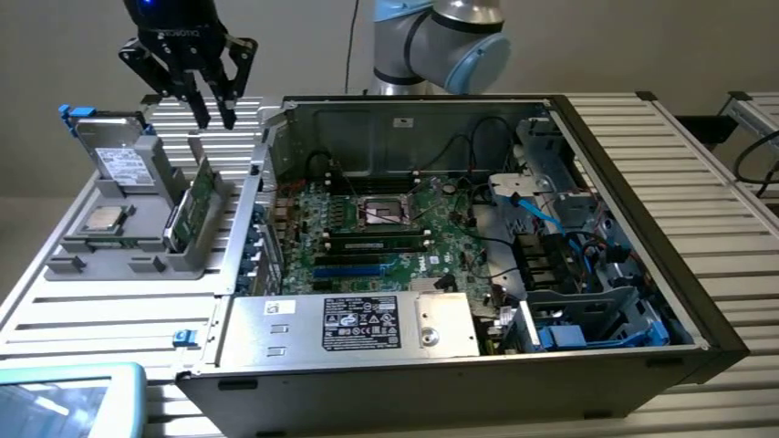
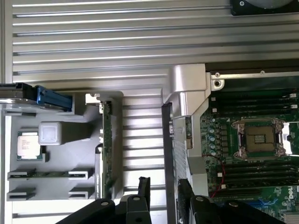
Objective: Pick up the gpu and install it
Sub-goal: 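Reach for the gpu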
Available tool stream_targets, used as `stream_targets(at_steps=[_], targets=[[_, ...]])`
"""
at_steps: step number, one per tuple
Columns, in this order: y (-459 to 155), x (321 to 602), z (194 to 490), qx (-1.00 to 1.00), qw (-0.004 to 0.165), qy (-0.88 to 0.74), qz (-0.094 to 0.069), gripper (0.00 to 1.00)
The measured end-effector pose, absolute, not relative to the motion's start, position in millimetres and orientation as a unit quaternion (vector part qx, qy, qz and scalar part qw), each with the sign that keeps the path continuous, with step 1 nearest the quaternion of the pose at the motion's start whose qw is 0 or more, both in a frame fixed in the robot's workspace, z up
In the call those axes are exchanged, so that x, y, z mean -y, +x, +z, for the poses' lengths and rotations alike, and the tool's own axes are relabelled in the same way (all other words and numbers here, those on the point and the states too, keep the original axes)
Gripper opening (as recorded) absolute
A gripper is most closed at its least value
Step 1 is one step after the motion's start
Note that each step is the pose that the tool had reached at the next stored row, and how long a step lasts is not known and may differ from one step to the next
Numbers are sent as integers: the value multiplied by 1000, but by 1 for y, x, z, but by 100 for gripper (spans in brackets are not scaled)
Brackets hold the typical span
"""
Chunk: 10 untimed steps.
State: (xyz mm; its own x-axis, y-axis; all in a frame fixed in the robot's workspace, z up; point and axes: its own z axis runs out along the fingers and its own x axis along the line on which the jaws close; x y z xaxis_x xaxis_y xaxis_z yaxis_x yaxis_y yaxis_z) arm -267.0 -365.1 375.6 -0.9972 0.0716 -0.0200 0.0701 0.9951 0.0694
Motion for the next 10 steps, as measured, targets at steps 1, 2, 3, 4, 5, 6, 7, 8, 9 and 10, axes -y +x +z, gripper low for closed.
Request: stream_targets(at_steps=[1, 2, 3, 4, 5, 6, 7, 8, 9, 10], targets=[[-272, 365, 375, -999, 11, 35, 35, 38], [-276, 365, 374, -999, 11, 36, 35, 38], [-281, 365, 373, -999, 11, 35, 35, 38], [-285, 365, 373, -999, 11, 35, 35, 38], [-290, 365, 372, -999, 11, 35, 35, 38], [-294, 365, 371, -999, 11, 35, 35, 38], [-299, 365, 371, -999, 11, 36, 36, 38], [-303, 365, 370, -999, 11, 35, 36, 38], [-308, 365, 369, -999, 11, 35, 36, 38], [-312, 365, 368, -999, 11, 35, 36, 38]])
